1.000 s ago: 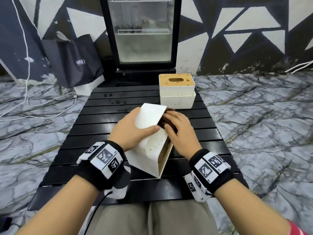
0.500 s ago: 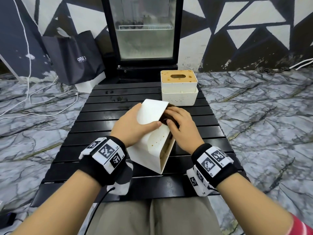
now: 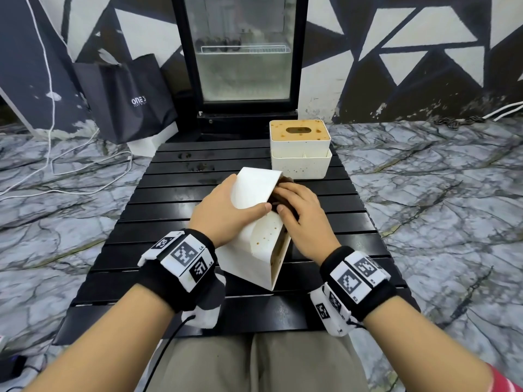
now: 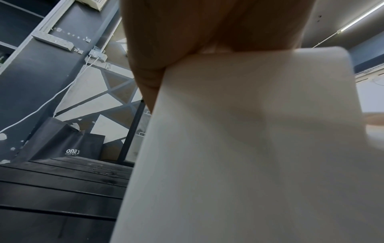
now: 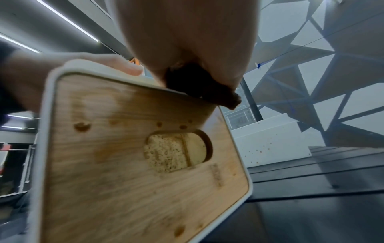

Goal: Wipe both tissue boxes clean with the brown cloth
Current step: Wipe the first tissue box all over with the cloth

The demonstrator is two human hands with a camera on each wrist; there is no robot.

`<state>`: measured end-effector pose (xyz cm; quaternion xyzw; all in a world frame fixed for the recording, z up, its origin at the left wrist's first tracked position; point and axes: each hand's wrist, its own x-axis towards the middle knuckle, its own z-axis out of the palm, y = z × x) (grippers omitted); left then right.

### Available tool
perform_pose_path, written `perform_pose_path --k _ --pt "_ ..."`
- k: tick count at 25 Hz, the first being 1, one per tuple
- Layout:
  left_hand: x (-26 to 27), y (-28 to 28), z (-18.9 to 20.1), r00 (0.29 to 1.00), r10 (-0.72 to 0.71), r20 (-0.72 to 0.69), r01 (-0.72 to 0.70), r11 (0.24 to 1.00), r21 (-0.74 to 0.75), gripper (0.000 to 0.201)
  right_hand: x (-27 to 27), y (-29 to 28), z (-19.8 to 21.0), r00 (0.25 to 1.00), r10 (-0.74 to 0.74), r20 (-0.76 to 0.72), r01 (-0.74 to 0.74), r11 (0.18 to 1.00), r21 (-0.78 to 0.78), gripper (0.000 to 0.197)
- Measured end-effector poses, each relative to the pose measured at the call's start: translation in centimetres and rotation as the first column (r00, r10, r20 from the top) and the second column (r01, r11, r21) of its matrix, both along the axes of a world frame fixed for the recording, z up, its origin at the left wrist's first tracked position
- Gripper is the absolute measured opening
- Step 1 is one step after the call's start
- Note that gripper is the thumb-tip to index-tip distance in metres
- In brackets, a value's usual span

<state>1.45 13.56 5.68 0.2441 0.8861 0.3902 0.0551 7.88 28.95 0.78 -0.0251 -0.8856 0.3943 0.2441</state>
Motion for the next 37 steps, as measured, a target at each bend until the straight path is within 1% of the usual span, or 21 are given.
perform_pose_path --k 3,5,8,12,13,16,19,20,21,23,24,26,28,29,30,31,34,37 --pt "0.1 0.0 0.0 1.000 -0.002 -0.002 0.002 1.000 -0.004 0.060 1.1 -0.6 -0.3 0.998 0.054 -0.026 -0.054 0.999 0.000 0.037" --pt "0.1 0.0 0.1 1.000 -0.008 -0.011 0.008 1.000 -0.014 0.058 0.7 0.0 0.0 0.998 0.062 -0.002 -0.062 0.998 0.017 0.035" --pt "0.1 0.0 0.1 1.000 0.003 -0.019 -0.003 1.000 -0.011 0.050 -0.6 0.8 0.6 0.998 0.025 0.056 -0.027 0.999 0.043 0.033" --pt "0.0 0.1 -0.2 1.000 0.020 -0.010 -0.020 1.000 0.010 0.046 -0.4 0.3 0.5 0.999 -0.004 0.050 0.002 0.999 0.050 0.034" --pt "-0.1 0.1 -0.2 1.000 0.025 -0.009 -0.025 1.000 0.012 0.046 -0.1 0.1 0.4 0.999 0.001 0.038 -0.003 0.999 0.047 0.034" --pt "-0.1 0.1 -0.2 0.999 0.028 0.017 -0.028 0.999 0.018 0.056 1.1 -0.1 0.2 1.000 -0.004 0.007 0.004 1.000 0.016 0.035" --pt "0.2 0.2 0.2 0.998 0.049 0.028 -0.050 0.998 0.026 0.052 2.1 0.0 0.0 1.000 -0.026 0.002 0.026 0.998 -0.058 0.036" --pt "0.2 0.3 0.4 0.998 0.049 0.027 -0.050 0.998 0.028 0.055 2.4 0.0 0.0 0.999 -0.038 -0.001 0.038 0.996 -0.083 0.036" --pt "0.2 0.4 0.6 0.998 0.046 0.035 -0.047 0.999 0.020 0.064 2.8 -0.1 0.0 0.999 -0.049 -0.005 0.048 0.993 -0.107 0.035" --pt "-0.2 0.3 0.8 0.997 0.050 0.054 -0.051 0.998 0.020 0.090 3.4 -0.5 0.3 0.998 -0.058 -0.027 0.054 0.988 -0.144 0.034" --pt "-0.5 0.2 0.7 0.996 0.052 0.066 -0.055 0.998 0.043 0.099 3.8 -0.9 0.5 0.998 -0.051 -0.046 0.043 0.988 -0.149 0.033" --pt "-0.9 -0.1 0.6 0.995 0.065 0.070 -0.068 0.996 0.048 0.104 4.1 -1.9 0.7 0.997 -0.017 -0.078 0.006 0.990 -0.141 0.031" --pt "-0.8 -0.4 0.1 0.997 0.071 0.043 -0.070 0.997 -0.022 0.100 4.2 -3.0 0.4 0.997 0.010 -0.073 -0.018 0.994 -0.107 0.031" --pt "-0.7 -0.5 -0.2 0.997 0.065 0.036 -0.064 0.998 -0.027 0.093 4.2 -3.4 0.3 0.998 0.019 -0.066 -0.024 0.996 -0.086 0.033" --pt "-0.6 -0.6 -0.3 0.998 0.059 0.033 -0.059 0.998 -0.008 0.083 4.0 -3.5 0.1 0.998 0.023 -0.061 -0.028 0.997 -0.073 0.034" --pt "-0.4 -0.7 -0.5 0.998 0.055 0.044 -0.056 0.998 0.026 0.078 3.8 -3.5 0.1 0.998 0.028 -0.056 -0.032 0.997 -0.074 0.034" --pt "-0.6 -0.5 -0.9 0.994 0.079 0.075 -0.085 0.993 0.080 0.082 3.1 -2.9 0.1 0.998 0.049 -0.033 -0.052 0.994 -0.091 0.035" --pt "-0.8 -0.3 -1.3 0.993 0.103 0.064 -0.109 0.989 0.098 0.077 2.8 -3.4 -0.1 0.998 0.039 -0.043 -0.041 0.998 -0.043 0.039"
